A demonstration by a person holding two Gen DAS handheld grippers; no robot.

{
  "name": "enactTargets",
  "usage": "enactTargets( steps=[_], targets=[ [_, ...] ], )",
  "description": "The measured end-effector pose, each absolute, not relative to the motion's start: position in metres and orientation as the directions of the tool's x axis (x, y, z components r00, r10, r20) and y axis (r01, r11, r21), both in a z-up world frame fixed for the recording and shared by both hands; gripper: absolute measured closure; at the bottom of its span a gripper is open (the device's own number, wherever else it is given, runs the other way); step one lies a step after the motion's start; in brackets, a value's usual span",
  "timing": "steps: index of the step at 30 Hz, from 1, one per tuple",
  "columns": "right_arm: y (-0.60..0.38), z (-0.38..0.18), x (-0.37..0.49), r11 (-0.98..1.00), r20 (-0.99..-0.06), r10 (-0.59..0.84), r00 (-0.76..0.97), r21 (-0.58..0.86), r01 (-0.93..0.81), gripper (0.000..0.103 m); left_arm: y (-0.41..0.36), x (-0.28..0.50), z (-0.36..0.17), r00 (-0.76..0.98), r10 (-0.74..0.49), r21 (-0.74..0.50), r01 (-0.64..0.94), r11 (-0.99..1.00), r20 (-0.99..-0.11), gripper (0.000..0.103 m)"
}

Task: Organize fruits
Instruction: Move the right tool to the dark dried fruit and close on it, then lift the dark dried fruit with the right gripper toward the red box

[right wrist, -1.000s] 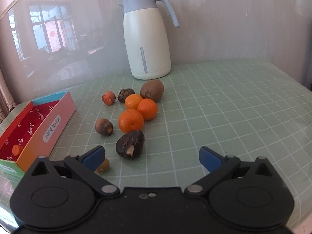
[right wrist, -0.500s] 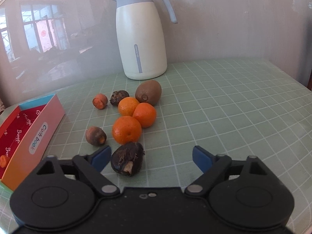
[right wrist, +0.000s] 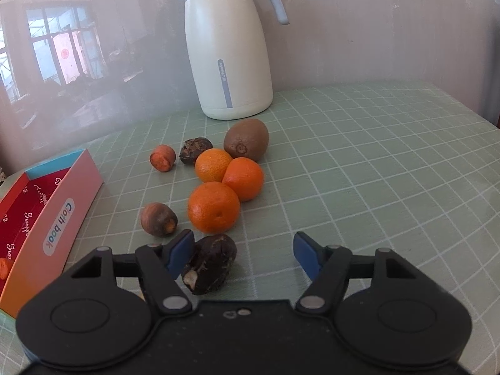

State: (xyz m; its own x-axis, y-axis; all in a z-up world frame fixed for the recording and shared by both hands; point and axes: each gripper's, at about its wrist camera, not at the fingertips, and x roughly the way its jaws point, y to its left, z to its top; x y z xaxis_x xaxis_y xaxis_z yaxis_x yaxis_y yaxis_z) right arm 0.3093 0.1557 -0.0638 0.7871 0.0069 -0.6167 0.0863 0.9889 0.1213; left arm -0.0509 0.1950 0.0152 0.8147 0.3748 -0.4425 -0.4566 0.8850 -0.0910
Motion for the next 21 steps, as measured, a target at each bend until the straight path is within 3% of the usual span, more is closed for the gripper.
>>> enactTargets(
  steps=[4, 6, 10, 17, 21],
  targets=[
    [0.155, -0.063, 0.307, 0.991, -0.616, 0.017, 0.787, 0.115, 0.068, 0.033, 0.198, -0.051, 0.015, 0.811, 0.380, -0.101, -0.467, 0.879, -0.446, 0.016],
    [0.157, -0.062, 0.304, 0.993, -0.613, 0.024, 0.790, 0.106, 0.052, 0.039, 0.198, -0.050, 0.015, 0.811, 0.372, -0.115, -0.466, 0.877, -0.450, 0.016],
    [0.159, -0.062, 0.301, 0.994, -0.616, 0.036, 0.787, 0.105, 0.037, 0.038, 0.192, -0.049, 0.014, 0.816, 0.368, -0.100, -0.454, 0.886, -0.445, 0.016],
    [0.168, -0.060, 0.298, 0.993, -0.600, 0.095, 0.794, 0.107, -0.038, 0.074, 0.187, -0.048, 0.016, 0.817, 0.377, -0.080, -0.452, 0.888, -0.436, 0.016],
    [0.168, -0.060, 0.299, 0.992, -0.600, 0.112, 0.792, 0.120, -0.049, 0.075, 0.187, -0.049, 0.016, 0.814, 0.385, -0.073, -0.458, 0.886, -0.434, 0.016]
  ],
)
